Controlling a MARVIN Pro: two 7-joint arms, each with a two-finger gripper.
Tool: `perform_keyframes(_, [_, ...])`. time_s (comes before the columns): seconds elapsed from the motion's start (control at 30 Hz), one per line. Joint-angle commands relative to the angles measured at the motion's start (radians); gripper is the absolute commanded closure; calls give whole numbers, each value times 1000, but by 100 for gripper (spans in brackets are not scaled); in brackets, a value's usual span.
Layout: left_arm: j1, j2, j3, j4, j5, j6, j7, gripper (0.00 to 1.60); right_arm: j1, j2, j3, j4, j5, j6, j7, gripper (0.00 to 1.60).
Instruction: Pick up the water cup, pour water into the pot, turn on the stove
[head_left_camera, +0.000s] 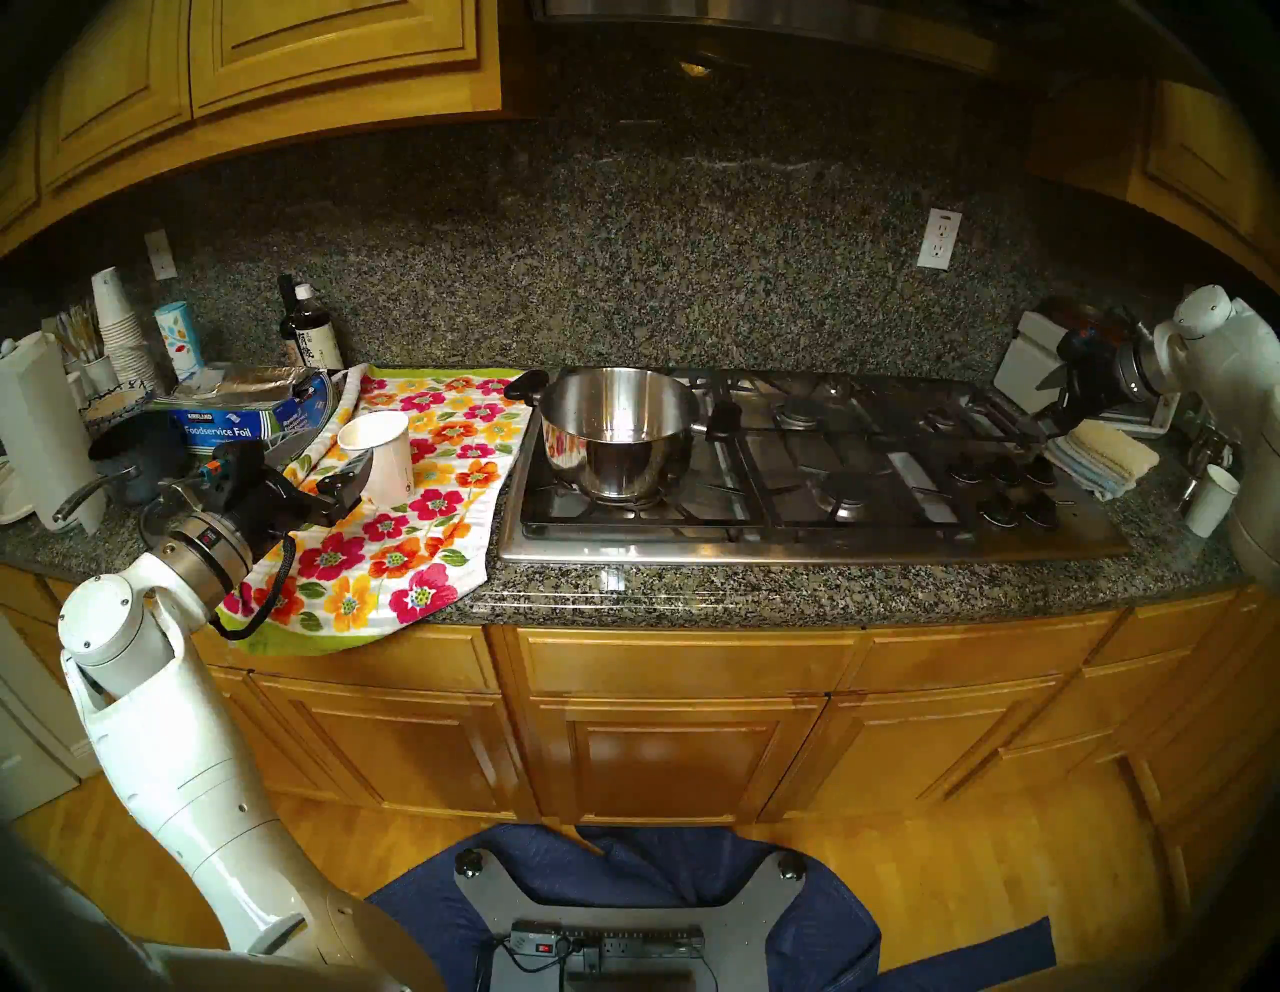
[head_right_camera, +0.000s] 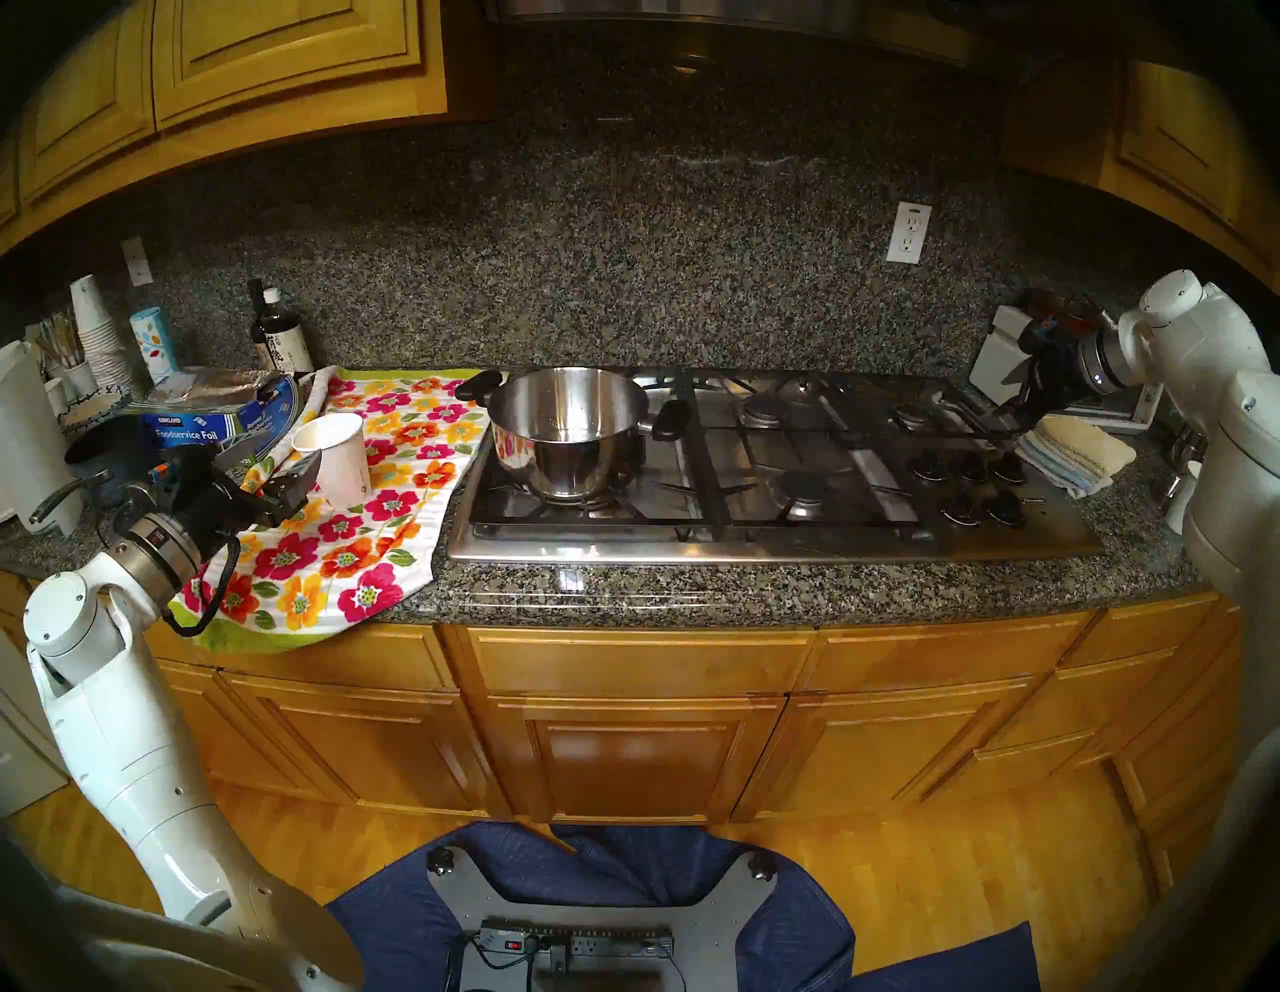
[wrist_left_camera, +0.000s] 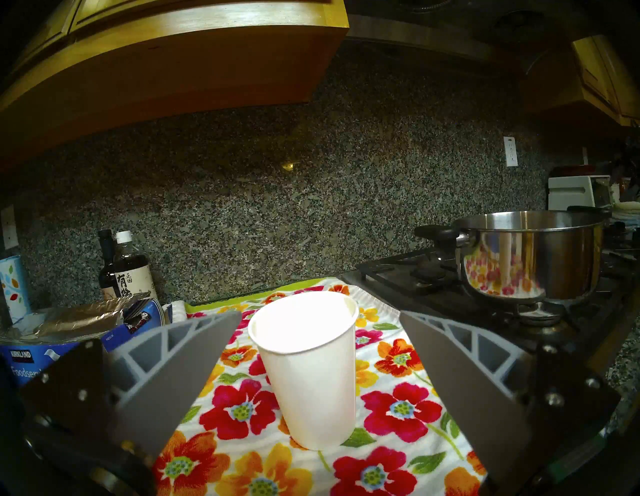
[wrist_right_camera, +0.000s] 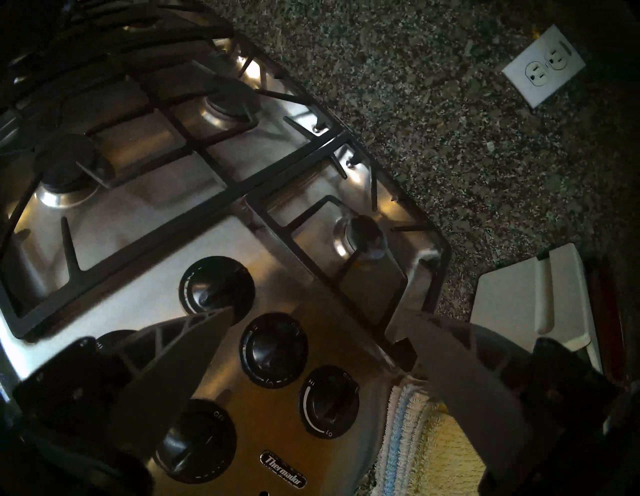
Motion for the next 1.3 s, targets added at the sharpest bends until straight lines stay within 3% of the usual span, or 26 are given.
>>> perform_keyframes(0.0, [-21, 7, -1, -26, -15, 0, -2, 0, 30, -7, 13, 10, 10, 3, -12, 0])
perform_keyframes(0.17, [-21, 7, -1, -26, -15, 0, -2, 0, 29, -9, 14, 13, 9, 3, -11, 0])
perform_keyframes(0.4, [-21, 7, -1, -26, -14, 0, -1, 0, 12, -19, 78, 34, 80, 144, -9, 0])
perform_keyframes(0.63, [-21, 7, -1, -26, -15, 0, -1, 0, 14, -24, 106, 42, 105, 224, -11, 0])
perform_keyframes(1.27, [-21, 7, 0, -25, -14, -1, -1, 0, -25, -17, 146, 51, 143, 308, 59, 0])
